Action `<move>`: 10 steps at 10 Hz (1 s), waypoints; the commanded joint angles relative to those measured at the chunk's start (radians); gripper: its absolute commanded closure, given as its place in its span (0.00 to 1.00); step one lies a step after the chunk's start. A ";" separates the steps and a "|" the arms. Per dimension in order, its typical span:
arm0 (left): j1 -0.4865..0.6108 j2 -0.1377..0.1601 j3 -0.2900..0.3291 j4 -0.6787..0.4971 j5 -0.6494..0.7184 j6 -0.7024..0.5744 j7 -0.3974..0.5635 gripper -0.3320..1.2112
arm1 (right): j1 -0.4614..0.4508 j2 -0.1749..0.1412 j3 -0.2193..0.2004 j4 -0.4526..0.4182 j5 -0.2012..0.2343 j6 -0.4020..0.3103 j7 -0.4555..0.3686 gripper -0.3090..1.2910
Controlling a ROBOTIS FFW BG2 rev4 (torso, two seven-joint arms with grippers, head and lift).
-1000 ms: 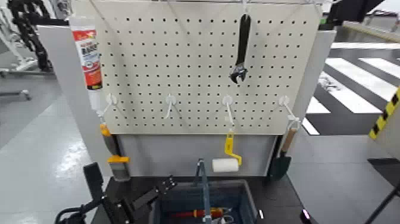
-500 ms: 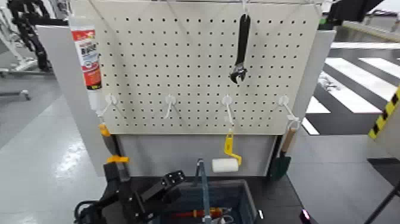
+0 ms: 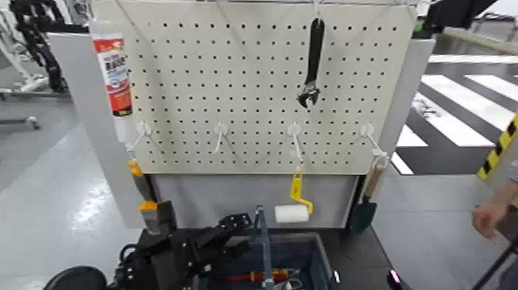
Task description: Grasp the handle of the crate.
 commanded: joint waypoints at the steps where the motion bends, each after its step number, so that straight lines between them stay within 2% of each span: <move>1: -0.075 -0.005 -0.052 0.100 0.015 0.024 -0.023 0.29 | -0.003 0.000 0.002 0.002 0.000 -0.002 0.006 0.29; 8: -0.209 -0.017 -0.198 0.264 0.030 0.019 -0.105 0.33 | -0.012 -0.002 0.005 0.009 -0.003 -0.007 0.012 0.29; 9: -0.210 -0.019 -0.204 0.267 0.030 0.018 -0.111 0.47 | -0.014 -0.003 0.005 0.011 -0.003 -0.008 0.013 0.29; 10: -0.207 -0.019 -0.206 0.272 0.030 0.018 -0.111 0.75 | -0.014 -0.003 0.005 0.012 -0.004 -0.008 0.013 0.29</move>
